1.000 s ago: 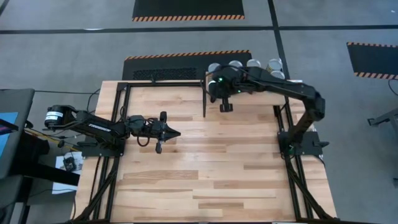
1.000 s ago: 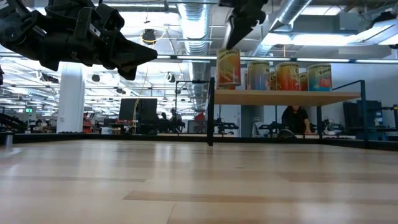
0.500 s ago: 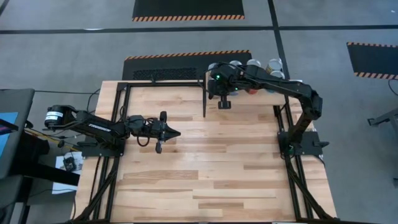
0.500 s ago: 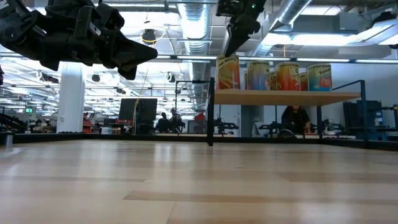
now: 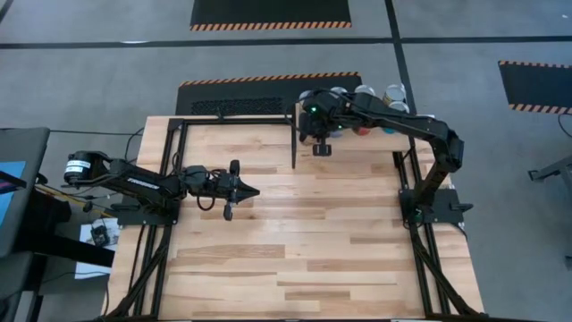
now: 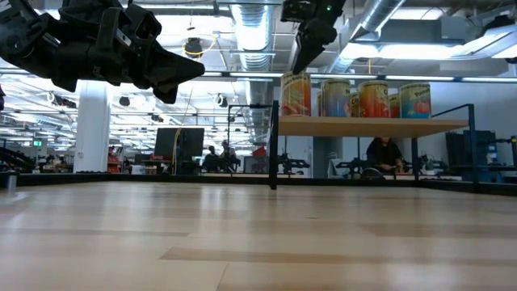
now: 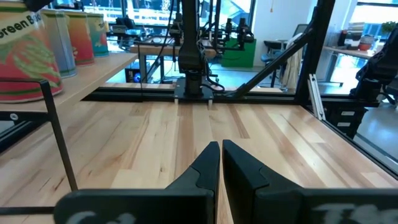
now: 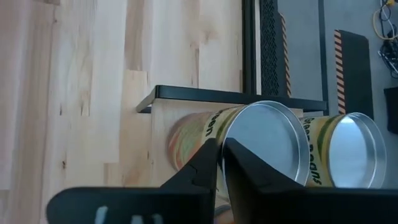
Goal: Pick and place cans onto a shelf
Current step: Put the canned green beans on the shelf aligned with the other canned green beans, then return to Home Position
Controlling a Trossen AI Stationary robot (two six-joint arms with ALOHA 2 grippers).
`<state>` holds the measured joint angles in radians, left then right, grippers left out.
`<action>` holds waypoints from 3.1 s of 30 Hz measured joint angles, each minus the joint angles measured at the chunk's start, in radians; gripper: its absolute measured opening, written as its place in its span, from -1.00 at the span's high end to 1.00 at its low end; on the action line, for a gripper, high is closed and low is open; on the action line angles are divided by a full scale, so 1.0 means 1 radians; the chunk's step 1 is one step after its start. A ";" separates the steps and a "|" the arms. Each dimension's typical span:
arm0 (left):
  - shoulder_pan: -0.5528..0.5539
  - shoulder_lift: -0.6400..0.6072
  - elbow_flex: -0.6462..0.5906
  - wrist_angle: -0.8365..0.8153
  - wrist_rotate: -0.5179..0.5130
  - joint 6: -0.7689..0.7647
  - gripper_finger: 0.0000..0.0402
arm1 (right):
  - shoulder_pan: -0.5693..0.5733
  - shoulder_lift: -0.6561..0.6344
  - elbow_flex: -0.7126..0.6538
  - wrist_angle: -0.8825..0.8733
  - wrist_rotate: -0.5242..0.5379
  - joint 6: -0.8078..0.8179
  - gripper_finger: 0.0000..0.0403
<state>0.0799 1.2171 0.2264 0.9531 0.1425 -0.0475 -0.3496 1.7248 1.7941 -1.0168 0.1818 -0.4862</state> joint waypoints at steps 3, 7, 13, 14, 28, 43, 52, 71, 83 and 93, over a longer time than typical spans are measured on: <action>0.000 0.000 0.000 0.000 0.000 0.000 0.96 | -0.007 0.000 0.000 0.002 0.006 0.000 0.70; 0.000 0.000 0.000 0.000 0.000 0.000 0.96 | -0.007 0.000 0.000 0.003 0.030 0.008 0.67; 0.000 0.000 0.000 0.000 0.000 -0.001 0.96 | -0.012 0.000 0.000 0.006 0.041 0.008 0.67; 0.000 0.000 0.000 0.000 0.000 -0.001 0.96 | -0.013 0.000 0.000 0.009 0.043 0.008 0.67; 0.000 0.000 0.000 0.008 0.007 0.014 0.96 | 0.043 -0.099 -0.002 0.143 0.047 0.050 0.96; 0.000 0.000 0.000 0.033 0.008 0.024 0.96 | 0.096 -0.490 -0.796 0.912 -0.124 0.182 0.97; 0.000 -0.001 0.001 0.065 0.008 0.051 0.96 | 0.163 -0.657 -1.185 1.271 -0.129 0.314 0.96; 0.189 -0.055 0.000 0.004 0.178 0.003 0.96 | 0.281 -1.072 -1.701 1.552 0.082 0.362 0.96; 0.206 -0.374 0.000 -0.412 0.058 0.028 0.96 | 0.280 -1.382 -1.785 1.326 0.137 0.346 0.96; 0.111 -0.681 -0.162 -0.471 -0.081 0.002 0.96 | 0.275 -1.611 -1.786 1.119 0.179 0.350 0.95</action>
<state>0.1908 0.5363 0.0644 0.4819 0.0620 -0.0458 -0.0746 0.1142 0.0086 0.1023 0.3612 -0.1358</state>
